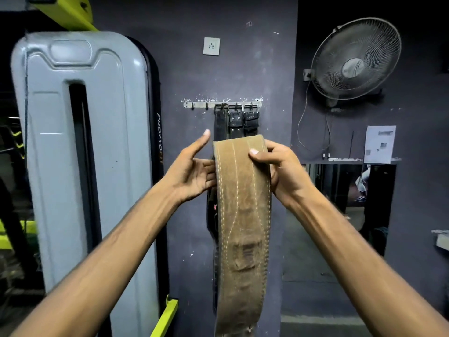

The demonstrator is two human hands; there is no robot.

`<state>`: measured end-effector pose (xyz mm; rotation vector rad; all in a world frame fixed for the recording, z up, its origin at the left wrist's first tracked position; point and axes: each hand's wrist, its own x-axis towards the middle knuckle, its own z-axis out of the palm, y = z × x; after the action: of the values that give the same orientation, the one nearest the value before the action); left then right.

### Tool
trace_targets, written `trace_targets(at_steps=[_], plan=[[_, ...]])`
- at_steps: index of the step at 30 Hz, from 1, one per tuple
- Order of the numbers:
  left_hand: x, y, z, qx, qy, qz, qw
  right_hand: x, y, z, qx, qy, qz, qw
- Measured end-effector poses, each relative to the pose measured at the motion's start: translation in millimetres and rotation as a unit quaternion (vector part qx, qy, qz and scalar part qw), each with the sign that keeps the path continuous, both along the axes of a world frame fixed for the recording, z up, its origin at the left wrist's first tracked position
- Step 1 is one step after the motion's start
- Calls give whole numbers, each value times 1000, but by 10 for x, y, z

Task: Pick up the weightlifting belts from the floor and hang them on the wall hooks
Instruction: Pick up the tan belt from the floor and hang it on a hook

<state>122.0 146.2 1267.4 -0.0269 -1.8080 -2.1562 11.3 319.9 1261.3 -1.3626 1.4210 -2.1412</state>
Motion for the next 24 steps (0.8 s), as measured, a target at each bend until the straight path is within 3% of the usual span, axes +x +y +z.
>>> trace_targets(at_steps=[5,12,15,18,21,24], plan=[[-355,60,23,34,60,66,995,-264,133,-254,48,40,38,997],[-566,201,-240,-148,132,136,971,-804,1,-176,101,-140,116,978],[-656,106,-410,-182,126,122,967,-976,-259,-126,96,-202,77,971],[-777,-122,-531,-176,88,97,976,-1133,-555,-187,104,-188,59,975],[-960,-457,-595,-166,-18,98,981,-1342,-866,-327,64,-121,8,991],[-1204,-819,-581,-56,5,93,994,-1482,-1133,-482,40,-37,-24,998]])
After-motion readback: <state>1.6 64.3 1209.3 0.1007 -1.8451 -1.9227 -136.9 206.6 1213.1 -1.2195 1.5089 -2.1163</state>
